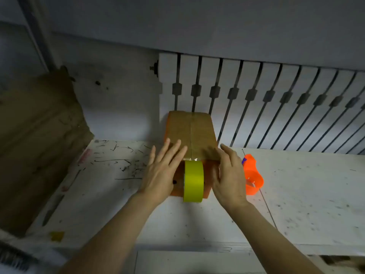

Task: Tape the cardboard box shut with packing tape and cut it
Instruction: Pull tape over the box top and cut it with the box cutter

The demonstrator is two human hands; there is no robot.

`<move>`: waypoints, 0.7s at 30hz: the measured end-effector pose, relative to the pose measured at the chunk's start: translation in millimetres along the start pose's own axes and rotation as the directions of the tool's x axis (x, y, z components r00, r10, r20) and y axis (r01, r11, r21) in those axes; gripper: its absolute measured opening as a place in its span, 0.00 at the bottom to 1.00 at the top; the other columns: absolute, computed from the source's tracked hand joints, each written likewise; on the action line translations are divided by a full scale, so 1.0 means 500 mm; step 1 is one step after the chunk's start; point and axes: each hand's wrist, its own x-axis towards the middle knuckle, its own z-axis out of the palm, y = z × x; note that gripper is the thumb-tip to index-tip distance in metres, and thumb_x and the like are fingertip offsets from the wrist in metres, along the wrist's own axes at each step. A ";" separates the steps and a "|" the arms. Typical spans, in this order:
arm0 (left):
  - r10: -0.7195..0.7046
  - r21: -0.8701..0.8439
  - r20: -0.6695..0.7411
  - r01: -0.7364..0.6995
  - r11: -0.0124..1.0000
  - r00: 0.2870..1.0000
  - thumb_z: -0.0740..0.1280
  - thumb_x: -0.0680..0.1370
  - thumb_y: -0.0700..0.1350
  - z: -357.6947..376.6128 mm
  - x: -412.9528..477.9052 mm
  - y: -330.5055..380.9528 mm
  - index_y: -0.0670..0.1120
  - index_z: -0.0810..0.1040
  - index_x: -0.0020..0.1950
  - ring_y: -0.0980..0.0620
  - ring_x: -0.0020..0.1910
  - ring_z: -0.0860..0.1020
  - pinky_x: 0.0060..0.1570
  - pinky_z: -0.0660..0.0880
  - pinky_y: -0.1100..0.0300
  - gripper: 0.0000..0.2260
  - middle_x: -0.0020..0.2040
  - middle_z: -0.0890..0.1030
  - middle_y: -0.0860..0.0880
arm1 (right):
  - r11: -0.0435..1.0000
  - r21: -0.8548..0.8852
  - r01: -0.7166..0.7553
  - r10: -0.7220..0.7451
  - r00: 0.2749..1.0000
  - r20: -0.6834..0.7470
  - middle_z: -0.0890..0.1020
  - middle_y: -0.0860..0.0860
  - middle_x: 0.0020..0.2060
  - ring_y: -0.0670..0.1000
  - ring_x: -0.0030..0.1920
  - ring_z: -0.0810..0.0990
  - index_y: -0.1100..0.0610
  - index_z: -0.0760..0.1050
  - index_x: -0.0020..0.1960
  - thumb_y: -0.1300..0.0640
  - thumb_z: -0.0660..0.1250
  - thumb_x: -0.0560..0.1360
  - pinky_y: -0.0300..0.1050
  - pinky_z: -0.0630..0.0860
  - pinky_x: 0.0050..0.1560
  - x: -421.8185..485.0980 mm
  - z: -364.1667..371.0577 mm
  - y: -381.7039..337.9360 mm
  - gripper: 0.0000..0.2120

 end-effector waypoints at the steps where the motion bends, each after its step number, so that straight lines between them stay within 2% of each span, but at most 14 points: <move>1: 0.018 0.026 0.032 -0.019 0.999 0.999 0.64 0.68 0.28 0.005 0.003 -0.004 0.54 0.45 0.76 0.51 0.76 0.37 0.73 0.37 0.46 0.45 0.78 0.46 0.54 | 0.999 0.029 -0.031 0.031 0.999 0.013 0.70 0.54 0.69 0.56 0.69 0.68 0.54 0.67 0.69 0.62 0.63 0.74 0.55 0.67 0.70 -0.003 0.011 0.006 0.24; 3: 0.039 0.033 0.049 -0.041 0.999 0.998 0.66 0.69 0.31 0.014 0.012 -0.016 0.56 0.49 0.76 0.50 0.77 0.38 0.73 0.42 0.40 0.43 0.78 0.46 0.57 | 1.000 0.007 0.013 -0.013 0.999 0.033 0.69 0.53 0.71 0.55 0.71 0.65 0.54 0.66 0.70 0.61 0.67 0.72 0.57 0.65 0.71 -0.010 0.034 0.013 0.27; 5: 0.051 -0.005 0.047 -0.051 0.999 0.998 0.66 0.70 0.31 0.018 0.024 -0.024 0.58 0.52 0.75 0.48 0.78 0.45 0.72 0.57 0.39 0.42 0.78 0.49 0.58 | 0.998 0.027 0.055 -0.056 0.998 0.035 0.67 0.51 0.72 0.55 0.74 0.61 0.54 0.66 0.71 0.62 0.68 0.71 0.56 0.62 0.72 -0.017 0.052 0.021 0.29; 7: 0.083 0.000 0.027 -0.083 0.997 0.996 0.66 0.70 0.30 0.017 0.029 -0.023 0.60 0.53 0.75 0.47 0.75 0.54 0.59 0.75 0.47 0.42 0.78 0.51 0.60 | 0.994 0.105 0.036 -0.036 0.999 0.004 0.66 0.51 0.73 0.54 0.75 0.58 0.54 0.66 0.70 0.63 0.68 0.72 0.53 0.61 0.73 -0.023 0.060 0.022 0.28; 8: 0.100 0.015 0.021 -0.100 0.995 0.995 0.66 0.71 0.30 0.014 0.031 -0.020 0.61 0.53 0.75 0.47 0.74 0.57 0.53 0.78 0.49 0.42 0.78 0.52 0.61 | 0.991 0.130 0.028 -0.027 1.000 -0.006 0.66 0.51 0.73 0.53 0.75 0.57 0.55 0.67 0.70 0.62 0.68 0.72 0.51 0.60 0.73 -0.025 0.060 0.019 0.28; 11: 0.130 0.063 0.029 -0.131 0.989 0.991 0.64 0.71 0.29 0.005 0.023 -0.008 0.62 0.51 0.75 0.46 0.73 0.58 0.47 0.79 0.52 0.42 0.77 0.52 0.62 | 0.989 0.148 0.023 -0.023 1.000 -0.004 0.65 0.51 0.73 0.53 0.76 0.56 0.54 0.67 0.70 0.58 0.73 0.69 0.48 0.58 0.72 -0.036 0.060 0.011 0.31; 14: 0.107 0.054 0.036 -0.109 0.993 0.994 0.62 0.70 0.28 -0.002 0.002 -0.004 0.63 0.50 0.75 0.46 0.73 0.57 0.51 0.78 0.52 0.43 0.77 0.54 0.61 | 0.981 0.194 0.018 -0.023 1.000 0.020 0.65 0.51 0.73 0.53 0.76 0.55 0.53 0.68 0.69 0.56 0.75 0.68 0.46 0.57 0.70 -0.048 0.051 0.000 0.32; 17: 0.109 0.028 0.010 -0.109 0.994 0.994 0.60 0.72 0.28 -0.004 -0.006 -0.001 0.63 0.51 0.74 0.46 0.73 0.58 0.54 0.76 0.51 0.42 0.76 0.58 0.59 | 0.977 0.213 0.014 -0.021 0.999 0.029 0.65 0.51 0.73 0.53 0.76 0.56 0.53 0.68 0.69 0.56 0.75 0.68 0.47 0.58 0.71 -0.059 0.044 0.001 0.31; 21: 0.109 0.033 0.043 -0.111 0.993 0.993 0.60 0.72 0.28 -0.007 -0.008 0.002 0.62 0.54 0.74 0.45 0.71 0.60 0.53 0.76 0.52 0.40 0.76 0.59 0.59 | 0.963 0.269 0.005 -0.029 0.996 0.088 0.68 0.51 0.71 0.52 0.74 0.60 0.53 0.68 0.67 0.60 0.73 0.69 0.41 0.59 0.70 -0.058 0.034 0.009 0.28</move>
